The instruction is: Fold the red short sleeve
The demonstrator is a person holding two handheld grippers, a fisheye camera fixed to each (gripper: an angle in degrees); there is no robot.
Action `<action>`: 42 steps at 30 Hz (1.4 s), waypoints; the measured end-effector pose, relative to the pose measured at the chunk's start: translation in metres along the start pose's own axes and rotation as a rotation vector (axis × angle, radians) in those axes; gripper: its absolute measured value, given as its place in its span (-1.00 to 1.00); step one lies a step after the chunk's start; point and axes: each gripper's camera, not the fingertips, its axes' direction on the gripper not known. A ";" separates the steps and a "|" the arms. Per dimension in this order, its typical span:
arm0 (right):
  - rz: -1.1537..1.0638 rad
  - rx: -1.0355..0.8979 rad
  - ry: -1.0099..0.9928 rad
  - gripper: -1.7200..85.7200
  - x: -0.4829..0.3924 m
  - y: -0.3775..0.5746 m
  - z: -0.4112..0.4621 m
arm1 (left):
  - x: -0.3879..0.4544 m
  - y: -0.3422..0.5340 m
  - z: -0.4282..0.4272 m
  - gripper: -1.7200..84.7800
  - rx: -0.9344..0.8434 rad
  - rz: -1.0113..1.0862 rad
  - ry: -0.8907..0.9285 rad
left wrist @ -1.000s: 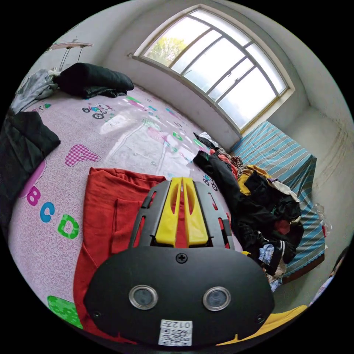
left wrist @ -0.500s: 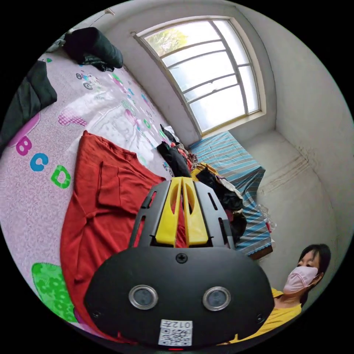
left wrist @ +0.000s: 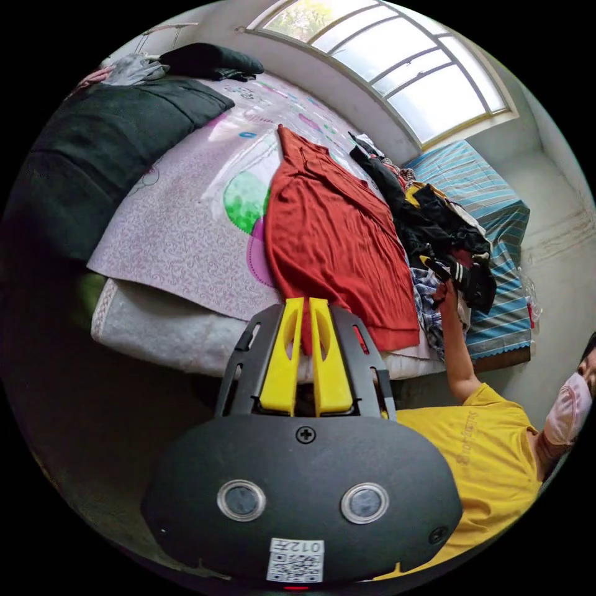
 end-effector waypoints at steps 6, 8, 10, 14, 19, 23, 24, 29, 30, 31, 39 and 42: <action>0.058 -0.058 -0.028 -0.83 -0.006 0.132 -0.052 | -0.004 0.035 0.001 -0.81 -0.049 -0.013 0.019; 0.125 -0.090 -0.036 -0.79 0.005 0.168 -0.060 | 0.001 0.039 0.005 -0.80 -0.071 0.007 0.012; 0.175 -0.085 -0.059 -0.77 0.014 0.189 -0.065 | 0.007 0.041 0.014 -0.81 -0.120 0.023 -0.041; 0.225 -0.090 -0.115 -0.75 0.021 0.215 -0.063 | 0.019 0.047 0.014 -0.86 -0.126 0.059 -0.143; 0.160 -0.099 -0.084 -0.82 0.006 0.223 -0.058 | 0.034 0.064 0.006 -0.94 -0.149 0.182 -0.176; 0.048 -0.120 -0.079 -0.89 -0.001 0.233 -0.065 | 0.015 0.078 -0.037 -0.95 -0.110 0.172 -0.191; 0.051 -0.119 -0.084 -0.89 0.001 0.235 -0.068 | 0.002 0.083 -0.053 -0.95 -0.113 0.159 -0.166; 0.136 -0.129 -0.230 -0.88 0.035 0.258 -0.073 | -0.040 0.097 -0.064 -0.94 -0.155 0.186 0.025; 0.147 -0.132 -0.234 -0.88 0.037 0.261 -0.072 | -0.051 0.099 -0.056 -0.93 -0.174 0.165 0.054; 0.174 -0.136 -0.232 -0.87 0.041 0.266 -0.070 | -0.061 0.101 -0.047 -0.92 -0.187 0.138 0.079; 0.263 -0.100 -0.249 -0.74 0.068 0.295 -0.086 | -0.100 0.132 -0.053 -0.79 -0.078 0.039 0.225; 0.302 -0.098 -0.322 -0.74 0.084 0.305 -0.087 | -0.106 0.140 -0.057 -0.78 -0.065 0.036 0.238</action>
